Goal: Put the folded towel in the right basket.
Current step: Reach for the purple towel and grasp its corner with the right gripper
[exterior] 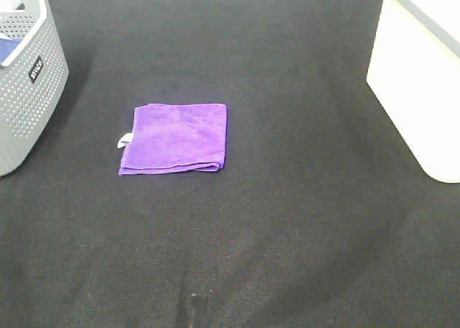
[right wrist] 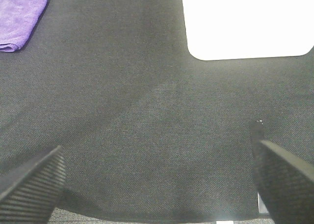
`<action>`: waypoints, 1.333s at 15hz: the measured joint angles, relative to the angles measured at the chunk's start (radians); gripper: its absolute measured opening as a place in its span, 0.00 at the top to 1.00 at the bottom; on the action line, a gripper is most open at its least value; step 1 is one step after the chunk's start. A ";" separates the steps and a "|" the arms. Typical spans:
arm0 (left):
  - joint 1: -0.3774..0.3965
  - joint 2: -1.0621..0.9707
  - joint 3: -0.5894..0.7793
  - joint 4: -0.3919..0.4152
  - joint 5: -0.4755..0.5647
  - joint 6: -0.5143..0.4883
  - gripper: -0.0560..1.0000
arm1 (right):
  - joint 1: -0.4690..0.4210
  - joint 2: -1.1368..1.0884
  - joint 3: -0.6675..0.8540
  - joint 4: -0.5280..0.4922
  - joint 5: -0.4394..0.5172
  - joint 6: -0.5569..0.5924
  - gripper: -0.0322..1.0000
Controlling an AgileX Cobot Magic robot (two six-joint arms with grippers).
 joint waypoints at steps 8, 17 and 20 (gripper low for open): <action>0.000 0.000 0.000 0.000 0.000 0.000 0.01 | 0.000 0.000 0.000 0.000 0.000 0.000 0.02; 0.000 0.000 0.000 0.000 0.000 0.000 0.01 | 0.000 0.000 0.000 0.000 0.000 0.000 0.02; 0.000 0.000 0.000 0.000 0.000 0.000 0.01 | 0.000 0.000 0.000 0.000 0.000 0.000 0.02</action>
